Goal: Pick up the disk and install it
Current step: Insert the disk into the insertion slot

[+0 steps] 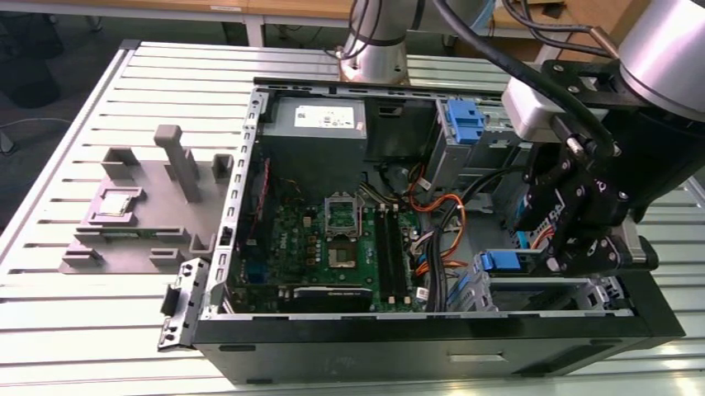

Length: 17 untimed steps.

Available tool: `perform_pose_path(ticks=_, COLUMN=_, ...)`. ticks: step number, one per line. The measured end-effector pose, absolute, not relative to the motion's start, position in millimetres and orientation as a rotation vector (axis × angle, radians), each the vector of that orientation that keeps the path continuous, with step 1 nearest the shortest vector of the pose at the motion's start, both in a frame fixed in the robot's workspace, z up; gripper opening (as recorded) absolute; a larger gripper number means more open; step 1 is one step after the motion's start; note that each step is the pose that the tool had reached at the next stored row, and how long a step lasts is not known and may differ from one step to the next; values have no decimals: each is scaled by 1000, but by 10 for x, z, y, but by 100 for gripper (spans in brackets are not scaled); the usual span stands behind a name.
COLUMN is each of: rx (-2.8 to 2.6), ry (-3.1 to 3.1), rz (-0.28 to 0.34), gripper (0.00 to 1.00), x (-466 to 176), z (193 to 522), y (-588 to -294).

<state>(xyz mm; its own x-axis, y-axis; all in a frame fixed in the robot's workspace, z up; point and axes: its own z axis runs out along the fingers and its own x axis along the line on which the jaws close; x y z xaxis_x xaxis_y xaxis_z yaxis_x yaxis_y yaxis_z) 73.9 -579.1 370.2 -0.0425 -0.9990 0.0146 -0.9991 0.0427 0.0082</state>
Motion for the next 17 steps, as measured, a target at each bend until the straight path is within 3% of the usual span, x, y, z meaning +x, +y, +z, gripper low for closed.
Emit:
perform_pose_path(ticks=2, rx=2162, ry=-2257, rz=7, gripper=52, x=741, z=3685, y=-5796)
perform_pose_path(ticks=3, rx=2162, ry=-2257, rz=6, gripper=15, x=742, z=3675, y=-5798)
perform_pose_path(ticks=4, rx=2162, ry=-2257, rz=7, gripper=10, x=742, z=3673, y=-5799)
perform_pose_path(ticks=17, rx=2166, ry=-2260, rz=-1, gripper=10, x=742, z=3703, y=-5800)
